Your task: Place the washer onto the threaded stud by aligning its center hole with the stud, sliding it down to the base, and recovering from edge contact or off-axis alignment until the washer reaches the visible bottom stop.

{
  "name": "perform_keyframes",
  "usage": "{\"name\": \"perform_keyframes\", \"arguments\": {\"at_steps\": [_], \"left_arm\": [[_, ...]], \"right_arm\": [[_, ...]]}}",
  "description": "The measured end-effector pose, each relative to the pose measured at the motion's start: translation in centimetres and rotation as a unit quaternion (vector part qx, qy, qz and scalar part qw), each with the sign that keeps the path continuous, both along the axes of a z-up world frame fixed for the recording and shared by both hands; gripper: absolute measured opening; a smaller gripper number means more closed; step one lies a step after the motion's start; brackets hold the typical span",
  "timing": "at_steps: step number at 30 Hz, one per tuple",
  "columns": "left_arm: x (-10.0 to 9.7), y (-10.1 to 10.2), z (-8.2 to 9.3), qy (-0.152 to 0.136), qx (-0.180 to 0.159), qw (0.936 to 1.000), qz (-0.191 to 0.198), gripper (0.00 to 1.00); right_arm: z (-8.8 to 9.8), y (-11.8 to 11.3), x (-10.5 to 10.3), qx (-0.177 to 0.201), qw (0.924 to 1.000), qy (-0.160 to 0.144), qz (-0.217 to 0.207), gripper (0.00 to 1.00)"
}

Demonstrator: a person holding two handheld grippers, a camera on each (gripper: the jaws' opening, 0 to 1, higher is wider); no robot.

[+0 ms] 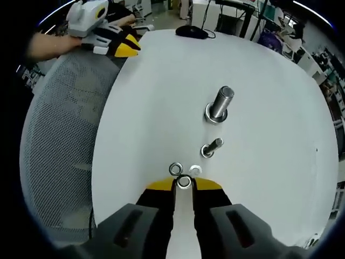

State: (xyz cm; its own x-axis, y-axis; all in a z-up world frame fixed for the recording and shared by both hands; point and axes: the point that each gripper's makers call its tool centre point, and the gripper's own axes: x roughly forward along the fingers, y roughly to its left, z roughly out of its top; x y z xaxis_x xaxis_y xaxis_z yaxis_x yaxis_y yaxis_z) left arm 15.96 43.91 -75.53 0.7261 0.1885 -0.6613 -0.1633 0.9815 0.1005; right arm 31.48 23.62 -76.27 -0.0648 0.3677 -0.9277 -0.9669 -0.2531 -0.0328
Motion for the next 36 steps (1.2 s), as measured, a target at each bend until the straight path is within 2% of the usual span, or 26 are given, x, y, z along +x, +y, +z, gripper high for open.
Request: {"name": "perform_keyframes", "arguments": {"at_steps": [7,10,14,17,20,27,36], "left_arm": [[0.0,0.0,0.0,0.001,0.000,1.0000,0.000,0.08],[0.0,0.0,0.0,0.001,0.000,1.0000,0.000,0.08],[0.0,0.0,-0.1,0.002,0.001,1.0000,-0.001,0.08],[0.0,0.0,0.0,0.001,0.000,1.0000,-0.001,0.08],[0.0,-0.1,-0.1,0.002,0.000,1.0000,-0.003,0.08],[0.0,-0.1,-0.1,0.003,-0.001,1.0000,-0.003,0.08],[0.0,-0.1,-0.1,0.001,-0.002,1.0000,-0.004,0.08]], "right_arm": [[0.6,0.7,0.3,0.009,0.9999,-0.008,0.005,0.14],[1.4,1.7,0.1,0.037,0.9992,0.007,-0.010,0.14],[2.0,2.2,0.6,0.049,0.9986,0.000,-0.019,0.14],[2.9,3.3,0.4,0.072,0.9964,0.014,-0.044,0.14],[3.4,3.8,0.8,0.075,0.9963,-0.007,-0.042,0.14],[3.8,4.5,1.9,0.082,0.9943,-0.028,-0.062,0.14],[3.8,5.1,2.9,0.088,0.9914,-0.027,-0.093,0.14]]}}
